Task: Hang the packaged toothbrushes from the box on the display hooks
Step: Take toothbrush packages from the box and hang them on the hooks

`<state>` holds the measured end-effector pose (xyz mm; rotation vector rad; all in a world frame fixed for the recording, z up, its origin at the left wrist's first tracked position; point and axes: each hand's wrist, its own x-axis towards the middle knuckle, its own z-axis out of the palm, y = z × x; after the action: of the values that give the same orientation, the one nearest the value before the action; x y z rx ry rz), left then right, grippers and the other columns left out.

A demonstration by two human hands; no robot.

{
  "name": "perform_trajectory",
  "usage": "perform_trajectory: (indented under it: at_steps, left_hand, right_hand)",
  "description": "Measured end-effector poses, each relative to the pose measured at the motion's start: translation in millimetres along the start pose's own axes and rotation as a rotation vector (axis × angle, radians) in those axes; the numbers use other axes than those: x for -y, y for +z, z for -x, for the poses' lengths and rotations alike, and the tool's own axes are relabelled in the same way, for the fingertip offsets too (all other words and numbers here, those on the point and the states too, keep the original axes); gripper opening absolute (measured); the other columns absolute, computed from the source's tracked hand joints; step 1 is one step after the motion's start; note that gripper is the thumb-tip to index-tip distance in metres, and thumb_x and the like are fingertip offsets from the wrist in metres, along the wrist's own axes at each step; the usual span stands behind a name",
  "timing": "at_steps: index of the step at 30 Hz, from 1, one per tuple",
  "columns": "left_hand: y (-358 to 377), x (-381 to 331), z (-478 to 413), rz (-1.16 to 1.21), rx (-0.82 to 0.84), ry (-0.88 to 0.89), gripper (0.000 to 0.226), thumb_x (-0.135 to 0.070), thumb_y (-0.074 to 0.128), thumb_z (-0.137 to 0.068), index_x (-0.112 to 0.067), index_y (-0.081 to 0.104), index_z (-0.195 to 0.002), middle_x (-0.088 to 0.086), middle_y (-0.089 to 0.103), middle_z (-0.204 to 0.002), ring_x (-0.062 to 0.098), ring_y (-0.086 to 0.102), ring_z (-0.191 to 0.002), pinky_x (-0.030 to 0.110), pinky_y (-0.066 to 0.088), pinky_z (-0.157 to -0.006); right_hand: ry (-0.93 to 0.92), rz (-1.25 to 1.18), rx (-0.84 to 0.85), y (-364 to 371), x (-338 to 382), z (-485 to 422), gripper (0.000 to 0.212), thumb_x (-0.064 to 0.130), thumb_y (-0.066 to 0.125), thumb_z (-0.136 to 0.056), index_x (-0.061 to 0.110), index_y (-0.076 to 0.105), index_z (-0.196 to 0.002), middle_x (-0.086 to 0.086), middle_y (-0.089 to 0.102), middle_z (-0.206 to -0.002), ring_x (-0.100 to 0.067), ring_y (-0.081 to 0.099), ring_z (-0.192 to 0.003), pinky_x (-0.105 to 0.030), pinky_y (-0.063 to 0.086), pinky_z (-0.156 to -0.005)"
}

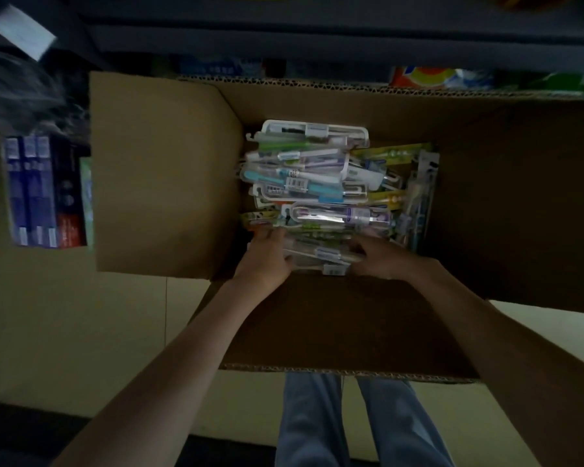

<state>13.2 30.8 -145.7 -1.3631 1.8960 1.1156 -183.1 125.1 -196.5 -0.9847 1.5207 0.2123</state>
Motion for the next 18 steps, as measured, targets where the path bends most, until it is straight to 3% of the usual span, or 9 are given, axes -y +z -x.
perform_trajectory:
  at_steps: [3,6,8,10,12,14,18]
  left_hand:
    - [-2,-12,11,0.129,-0.156,-0.048,0.061,-0.025,0.059,-0.095,-0.01,0.029,-0.145,0.011,0.03,-0.147,0.026,0.033,-0.135,0.033,0.035,-0.106]
    - [-3,-29,22,0.304,-0.32,-0.128,0.073,-0.03,0.069,-0.088,-0.009,0.025,-0.142,0.011,0.028,-0.143,0.024,0.029,-0.133,0.031,0.032,-0.105]
    - [-8,-44,29,0.63,-0.198,-0.233,0.089,-0.038,0.074,-0.082,-0.013,0.016,-0.145,0.007,0.028,-0.145,0.024,0.03,-0.136,0.034,0.032,-0.106]
    - [-13,-61,43,0.904,0.069,-0.266,0.099,-0.048,0.074,-0.078,-0.017,0.013,-0.149,0.001,0.037,-0.145,0.022,0.036,-0.136,0.036,0.035,-0.108]
    - [-20,-79,62,1.017,0.22,-0.176,0.078,-0.042,0.071,-0.082,-0.019,0.03,-0.144,-0.002,0.051,-0.136,0.014,0.049,-0.125,0.027,0.041,-0.098]
    - [-34,-97,82,1.106,0.206,-0.074,0.054,-0.029,0.068,-0.088,-0.022,0.043,-0.136,-0.003,0.06,-0.127,0.011,0.056,-0.116,0.024,0.045,-0.092]
    - [-78,-124,134,1.165,0.132,0.075,0.042,-0.013,0.064,-0.091,-0.012,0.05,-0.13,0.011,0.066,-0.12,0.021,0.066,-0.107,0.035,0.056,-0.086]
  right_hand:
    - [-0.005,-0.055,-0.01,-6,0,18,0.06,0.033,0.062,-0.091,0.013,0.038,-0.142,-0.007,0.038,-0.143,-0.022,0.043,-0.125,-0.027,0.038,-0.1]
    - [-0.019,-0.158,-0.038,-15,3,41,0.056,0.031,0.061,-0.092,0.018,0.036,-0.141,-0.004,0.046,-0.133,-0.017,0.049,-0.11,-0.024,0.04,-0.087]
    - [-0.027,-0.252,-0.069,-22,6,58,0.05,0.032,0.061,-0.092,0.022,0.038,-0.136,0.005,0.052,-0.118,-0.012,0.052,-0.097,-0.026,0.041,-0.076]
    - [-0.067,-0.327,-0.094,-29,14,78,0.042,0.034,0.06,-0.093,0.025,0.04,-0.129,0.01,0.053,-0.105,-0.009,0.054,-0.089,-0.025,0.041,-0.07]
    - [-0.122,-0.347,-0.1,-36,26,101,0.036,0.034,0.058,-0.093,0.028,0.04,-0.123,0.008,0.055,-0.102,-0.008,0.055,-0.085,-0.026,0.043,-0.069]
    - [-0.193,-0.321,-0.116,-45,44,128,0.034,0.032,0.058,-0.094,0.027,0.038,-0.122,0.005,0.055,-0.106,-0.011,0.057,-0.091,-0.03,0.047,-0.074]
    - [-0.322,-0.291,-0.168,-65,81,193,0.038,0.03,0.055,-0.096,0.02,0.034,-0.126,0.0,0.047,-0.12,-0.014,0.05,-0.107,-0.028,0.045,-0.081]
